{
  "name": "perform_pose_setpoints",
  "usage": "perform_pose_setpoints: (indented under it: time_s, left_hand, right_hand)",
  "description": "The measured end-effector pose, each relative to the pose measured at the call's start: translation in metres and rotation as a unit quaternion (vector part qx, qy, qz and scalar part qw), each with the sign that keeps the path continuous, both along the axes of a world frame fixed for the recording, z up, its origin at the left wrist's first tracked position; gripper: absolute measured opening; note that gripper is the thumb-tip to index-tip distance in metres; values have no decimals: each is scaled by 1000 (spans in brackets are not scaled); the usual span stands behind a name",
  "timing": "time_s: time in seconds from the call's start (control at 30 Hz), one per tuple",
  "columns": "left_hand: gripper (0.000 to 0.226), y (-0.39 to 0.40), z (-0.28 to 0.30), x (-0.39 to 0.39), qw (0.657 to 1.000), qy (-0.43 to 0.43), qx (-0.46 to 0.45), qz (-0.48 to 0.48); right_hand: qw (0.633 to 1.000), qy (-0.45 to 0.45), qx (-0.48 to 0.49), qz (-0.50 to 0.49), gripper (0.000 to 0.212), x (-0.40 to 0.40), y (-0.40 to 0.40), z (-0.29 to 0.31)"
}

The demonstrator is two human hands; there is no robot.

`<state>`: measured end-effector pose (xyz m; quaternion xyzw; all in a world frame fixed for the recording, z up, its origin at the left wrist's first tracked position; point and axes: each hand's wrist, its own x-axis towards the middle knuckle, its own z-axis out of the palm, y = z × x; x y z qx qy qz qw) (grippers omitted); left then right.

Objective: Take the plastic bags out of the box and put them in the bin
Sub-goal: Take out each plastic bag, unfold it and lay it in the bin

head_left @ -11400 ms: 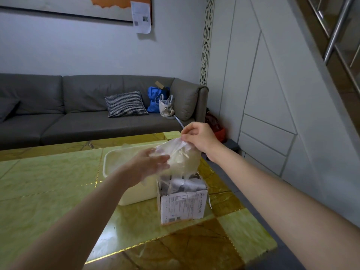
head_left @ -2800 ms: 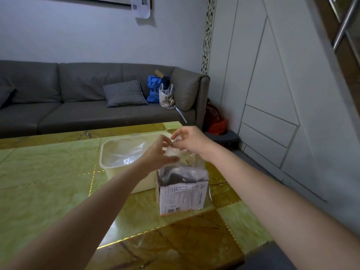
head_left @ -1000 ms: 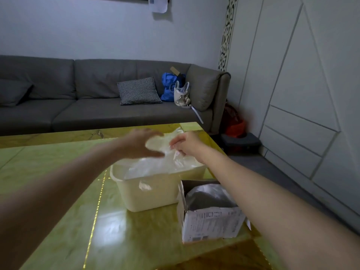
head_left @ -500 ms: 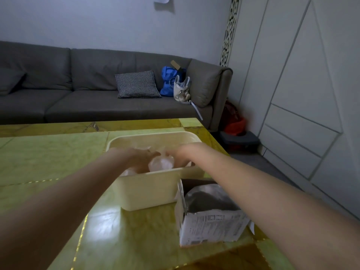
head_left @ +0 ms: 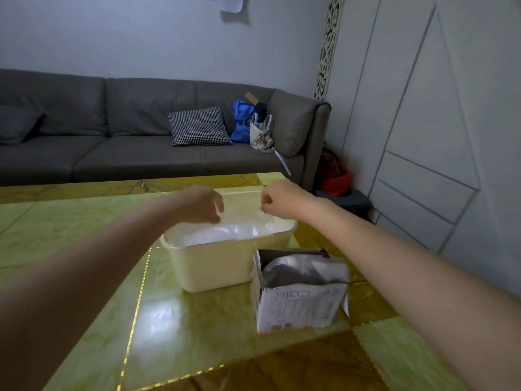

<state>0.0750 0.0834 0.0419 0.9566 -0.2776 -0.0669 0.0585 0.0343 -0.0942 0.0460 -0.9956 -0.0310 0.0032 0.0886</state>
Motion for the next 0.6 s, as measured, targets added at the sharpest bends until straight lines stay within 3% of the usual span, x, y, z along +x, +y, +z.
perform_pose_setpoints:
  time_s: [0.1, 0.23, 0.3, 0.43, 0.6]
  left_hand:
    - [24, -24, 5, -28, 995, -37, -77, -57]
    - [26, -54, -8, -69, 992, -23, -58, -107]
    - [29, -64, -15, -83, 993, -20, -18, -118]
    - [31, -69, -27, -92, 994, 9, 22, -106]
    - [23, -68, -36, -88, 998, -27, -36, -41]
  right_hand:
    - [999, 41, 2, -15, 32, -35, -8, 17]
    - [977, 174, -113, -42, 36, -79, -13, 2]
    - [979, 161, -112, -52, 23, -89, -17, -13]
    - [996, 67, -23, -60, 10, -93, -21, -21]
    - [995, 9, 81, -58, 31, -92, -26, -16]
